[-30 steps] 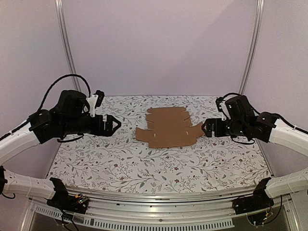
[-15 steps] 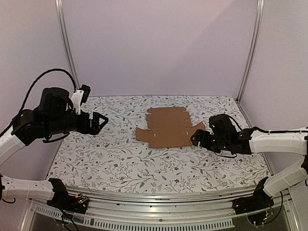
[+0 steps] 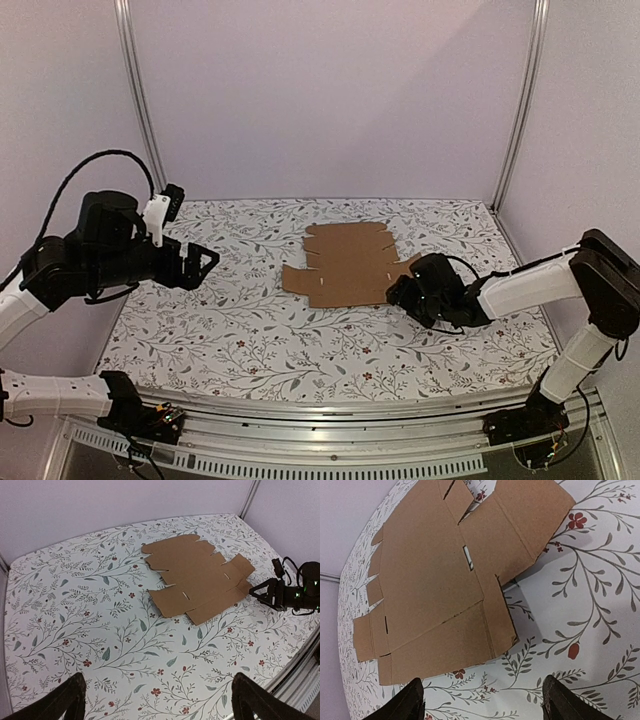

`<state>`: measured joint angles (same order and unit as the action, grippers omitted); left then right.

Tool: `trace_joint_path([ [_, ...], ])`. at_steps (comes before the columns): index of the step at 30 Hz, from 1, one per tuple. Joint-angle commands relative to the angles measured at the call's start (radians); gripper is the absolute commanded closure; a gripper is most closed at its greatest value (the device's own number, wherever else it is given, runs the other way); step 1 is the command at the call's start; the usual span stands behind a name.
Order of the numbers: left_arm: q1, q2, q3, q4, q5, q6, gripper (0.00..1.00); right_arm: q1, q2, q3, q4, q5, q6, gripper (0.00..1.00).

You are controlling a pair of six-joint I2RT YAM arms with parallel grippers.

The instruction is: Fold the paper box

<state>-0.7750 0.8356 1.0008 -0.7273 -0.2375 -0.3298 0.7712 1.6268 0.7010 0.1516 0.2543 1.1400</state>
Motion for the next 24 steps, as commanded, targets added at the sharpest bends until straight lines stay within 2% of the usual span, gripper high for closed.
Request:
trace_joint_path([
  [1, 0.012, -0.015, -0.028, -0.001, 0.026, 0.003, 0.00, 0.002, 0.060, 0.033, 0.062, 0.061, 0.044, 0.23],
  [7, 0.018, -0.022, -0.033, -0.004, 0.025, 0.005, 0.00, 0.001, 0.146, 0.049, 0.126, 0.071, 0.075, 0.28],
  [11, 0.027, -0.019, -0.034, -0.003, 0.031, 0.010, 0.01, -0.008, 0.194, 0.049, 0.182, 0.057, 0.092, 0.37],
  [14, 0.032, -0.018, -0.036, -0.004, 0.037, 0.012, 0.00, -0.011, 0.213, 0.045, 0.200, 0.060, 0.098, 0.48],
  [18, 0.038, -0.016, -0.036, -0.005, 0.040, 0.013, 0.00, -0.013, 0.215, 0.031, 0.207, 0.078, 0.098, 0.53],
  [24, 0.049, -0.012, -0.036, -0.005, 0.046, 0.012, 0.00, -0.013, 0.202, 0.010, 0.217, 0.097, 0.094, 0.69],
])
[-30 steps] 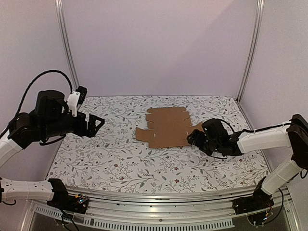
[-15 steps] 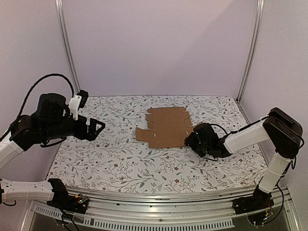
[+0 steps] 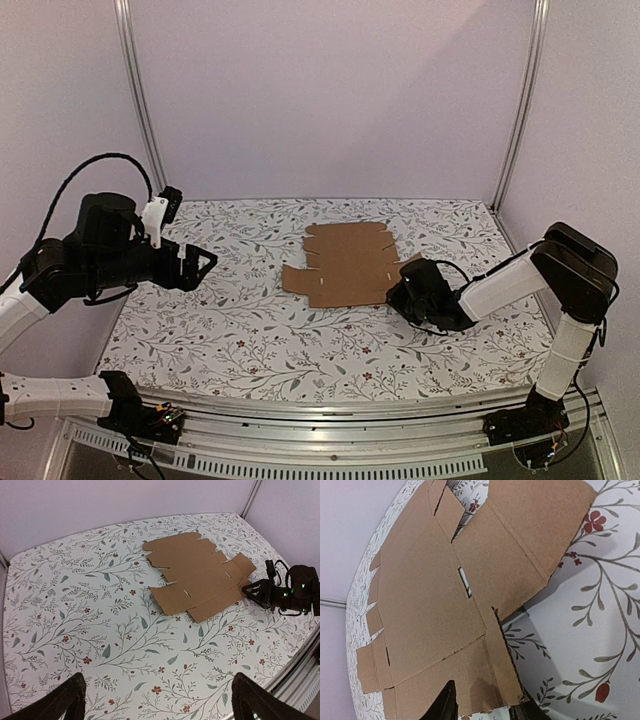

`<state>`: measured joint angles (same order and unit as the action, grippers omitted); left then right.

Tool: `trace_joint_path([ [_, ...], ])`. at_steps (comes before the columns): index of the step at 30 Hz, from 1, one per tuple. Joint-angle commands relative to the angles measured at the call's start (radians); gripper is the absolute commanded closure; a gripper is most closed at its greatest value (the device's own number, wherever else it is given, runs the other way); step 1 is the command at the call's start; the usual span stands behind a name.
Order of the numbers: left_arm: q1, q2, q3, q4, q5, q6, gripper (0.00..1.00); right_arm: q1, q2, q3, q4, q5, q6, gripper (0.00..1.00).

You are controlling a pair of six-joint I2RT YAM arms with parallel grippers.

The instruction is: Fold the paper box

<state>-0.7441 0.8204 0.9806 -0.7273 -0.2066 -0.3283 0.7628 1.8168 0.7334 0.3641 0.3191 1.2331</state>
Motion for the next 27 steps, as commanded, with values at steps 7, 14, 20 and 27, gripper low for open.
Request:
trace_joint_path([
  [7, 0.023, 0.006, -0.017, -0.003, 0.018, 0.011, 0.01, -0.005, -0.018, -0.038, 0.011, 0.067, -0.025, 0.90],
  [14, 0.024, 0.004, -0.017, -0.003, 0.019, 0.011, 0.00, -0.008, -0.040, -0.042, 0.033, 0.088, -0.052, 1.00],
  [20, 0.026, 0.000, -0.019, -0.005, 0.017, 0.009, 0.00, -0.009, -0.078, -0.060, 0.065, 0.075, -0.085, 1.00],
  [27, 0.028, -0.004, -0.019, -0.004, 0.018, 0.010, 0.00, -0.007, -0.135, -0.045, 0.081, -0.092, -0.202, 1.00],
])
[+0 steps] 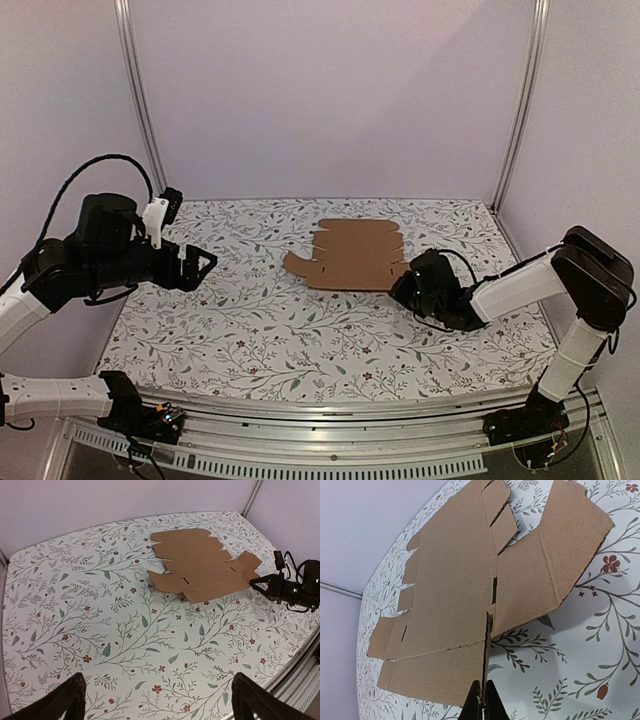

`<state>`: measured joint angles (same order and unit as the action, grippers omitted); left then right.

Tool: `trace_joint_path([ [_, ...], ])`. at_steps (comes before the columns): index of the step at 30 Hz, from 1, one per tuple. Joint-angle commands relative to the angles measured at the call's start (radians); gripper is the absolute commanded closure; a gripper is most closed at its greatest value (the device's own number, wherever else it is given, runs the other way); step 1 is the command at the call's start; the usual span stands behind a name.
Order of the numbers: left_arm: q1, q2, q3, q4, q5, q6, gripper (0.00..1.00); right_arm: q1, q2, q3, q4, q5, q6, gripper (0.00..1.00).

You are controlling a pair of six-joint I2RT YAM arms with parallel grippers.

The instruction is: Fold the paper box

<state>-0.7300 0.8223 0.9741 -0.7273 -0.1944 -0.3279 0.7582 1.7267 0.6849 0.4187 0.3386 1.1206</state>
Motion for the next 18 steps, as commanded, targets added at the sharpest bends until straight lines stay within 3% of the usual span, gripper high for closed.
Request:
trace_joint_path([
  [1, 0.014, -0.009, -0.012, -0.005, 0.005, 0.010, 0.00, -0.003, -0.055, 0.011, 0.024, -0.149, -0.104, 1.00],
  [6, 0.014, -0.013, -0.011, -0.006, 0.004, 0.009, 0.01, -0.002, -0.095, 0.047, -0.039, -0.321, -0.195, 1.00],
  [18, 0.018, -0.004, -0.010, -0.001, 0.031, 0.011, 0.01, -0.010, -0.227, 0.174, -0.543, -0.526, -0.581, 1.00],
])
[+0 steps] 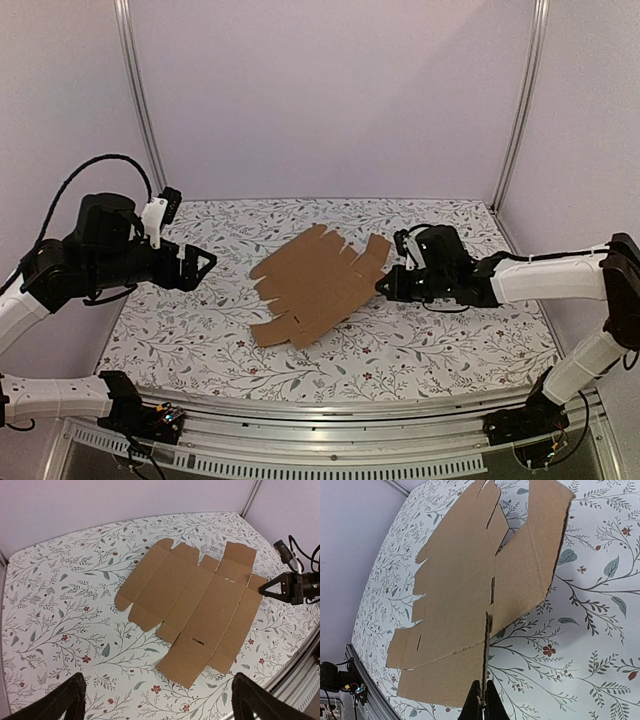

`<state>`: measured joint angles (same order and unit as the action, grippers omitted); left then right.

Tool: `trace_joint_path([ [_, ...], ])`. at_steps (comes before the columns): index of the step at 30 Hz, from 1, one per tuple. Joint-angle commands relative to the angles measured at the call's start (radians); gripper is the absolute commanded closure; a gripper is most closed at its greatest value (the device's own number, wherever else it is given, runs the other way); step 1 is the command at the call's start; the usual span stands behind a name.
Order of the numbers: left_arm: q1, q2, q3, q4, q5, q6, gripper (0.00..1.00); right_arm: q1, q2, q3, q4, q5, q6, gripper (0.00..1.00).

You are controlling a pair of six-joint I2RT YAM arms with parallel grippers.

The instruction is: Fold the paper box

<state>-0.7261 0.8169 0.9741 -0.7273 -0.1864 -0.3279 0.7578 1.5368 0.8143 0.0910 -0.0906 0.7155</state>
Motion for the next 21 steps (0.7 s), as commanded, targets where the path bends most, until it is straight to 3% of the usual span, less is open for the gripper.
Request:
trace_joint_path([
  [1, 0.014, 0.002, -0.011, 0.000, 0.026, 0.010, 0.00, -0.016, -0.039, 0.056, -0.253, -0.125, -0.206, 1.00],
  [9, 0.022, 0.018, -0.009, 0.005, 0.056, 0.011, 0.00, -0.066, 0.009, 0.187, -0.594, -0.265, -0.438, 1.00],
  [15, 0.028, 0.019, -0.011, 0.009, 0.071, 0.009, 0.00, -0.110, 0.069, 0.248, -0.631, -0.169, -0.455, 1.00],
  [17, 0.028, 0.016, -0.012, 0.008, 0.071, 0.010, 0.00, -0.119, 0.092, 0.270, -0.625, -0.150, -0.447, 0.93],
  [21, 0.028, 0.006, -0.017, 0.007, 0.074, 0.008, 0.00, -0.120, 0.114, 0.279, -0.589, -0.140, -0.399, 0.66],
])
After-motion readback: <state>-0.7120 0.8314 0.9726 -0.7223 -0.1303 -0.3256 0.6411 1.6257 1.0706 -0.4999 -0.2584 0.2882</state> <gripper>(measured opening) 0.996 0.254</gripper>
